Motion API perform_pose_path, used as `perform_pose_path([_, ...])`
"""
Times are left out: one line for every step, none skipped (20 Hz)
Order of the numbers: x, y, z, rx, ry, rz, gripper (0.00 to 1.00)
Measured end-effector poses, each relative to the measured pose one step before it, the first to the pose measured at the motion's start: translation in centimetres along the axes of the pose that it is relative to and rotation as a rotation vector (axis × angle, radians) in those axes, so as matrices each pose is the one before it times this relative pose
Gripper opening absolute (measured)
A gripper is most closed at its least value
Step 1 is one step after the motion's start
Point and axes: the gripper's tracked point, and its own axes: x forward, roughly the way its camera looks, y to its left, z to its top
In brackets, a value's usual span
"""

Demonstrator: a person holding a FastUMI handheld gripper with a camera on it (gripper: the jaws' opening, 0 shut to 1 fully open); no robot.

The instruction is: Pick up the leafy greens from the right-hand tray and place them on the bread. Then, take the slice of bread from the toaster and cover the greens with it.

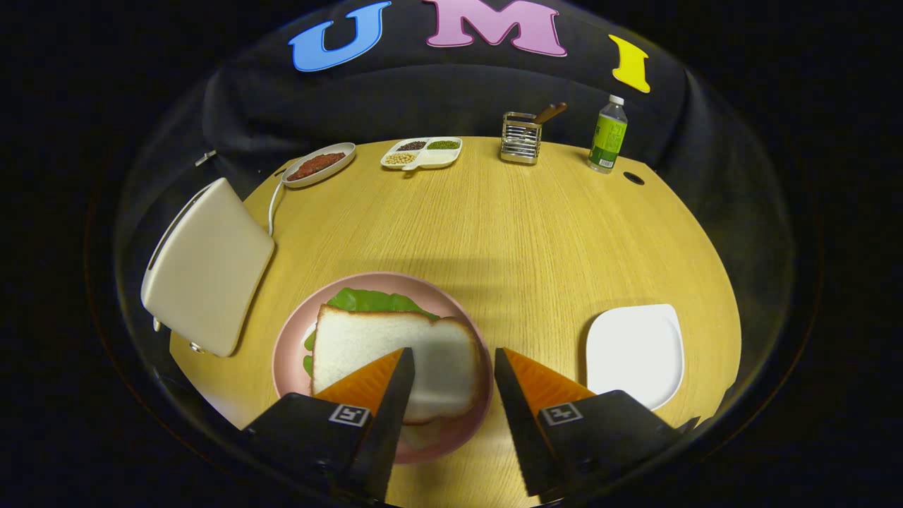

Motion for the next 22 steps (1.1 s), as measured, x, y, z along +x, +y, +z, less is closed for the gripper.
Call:
perform_pose_path([-0.198, -0.069, 0.311, -0.00343, -0.01299, -0.00283, 0.87])
perform_pose_path([-0.218, -0.292, 0.24, -0.00021, -0.01207, -0.00454, 0.9])
perform_pose_path([-0.171, -0.214, 0.246, -0.00157, -0.00825, -0.00327, 0.94])
perform_pose_path([-0.176, -0.129, 0.238, -0.00252, -0.01073, -0.00225, 0.96])
perform_pose_path([-0.145, -0.132, 0.236, -0.00357, -0.01016, -0.00101, 0.97])
perform_pose_path([-0.193, -0.162, 0.286, -0.00137, -0.01124, -0.00115, 0.98])
perform_pose_path([-0.193, -0.113, 0.367, 0.00271, -0.01401, -0.0001, 0.98])
perform_pose_path([-0.2, -0.102, 0.313, 0.00238, -0.01188, -0.00279, 0.98])
perform_pose_path([-0.256, -0.22, 0.385, 0.00244, -0.01238, -0.00439, 0.98])
perform_pose_path([-0.278, -0.101, 0.45, 0.00467, -0.01133, -0.00141, 0.98])
perform_pose_path([-0.325, -0.029, 0.543, 0.00604, -0.0136, 0.00095, 0.98])
perform_pose_path([-0.286, -0.088, 0.521, 0.00704, -0.01601, 0.00134, 0.98])
perform_pose_path([-0.367, -0.012, 0.737, 0.00718, -0.01802, 0.00247, 0.98])
perform_pose_path([-0.349, -0.048, 0.742, 0.00588, -0.01795, 0.00147, 0.98])
perform_pose_path([-0.331, -0.025, 0.753, 0.00512, -0.01564, 0.00166, 0.98])
perform_pose_path([-0.374, 0.006, 0.711, 0.00619, -0.01663, 0.00225, 0.98])
perform_pose_path([-0.346, 0.049, 0.772, 0.006, -0.01629, 0.00357, 0.98])
perform_pose_path([-0.37, 0.096, 0.676, 0.00453, -0.01558, 0.00438, 0.98])
perform_pose_path([-0.36, 0.064, 0.636, 0.00076, -0.01487, 0.00436, 0.98])
perform_pose_path([-0.294, 0.185, 0.547, -0.00058, -0.01227, 0.00724, 0.98])
perform_pose_path([-0.398, 0.187, 0.509, -0.00118, -0.0122, 0.00752, 0.98])
perform_pose_path([-0.299, 0.149, 0.488, -0.00191, -0.01068, 0.00669, 0.98])
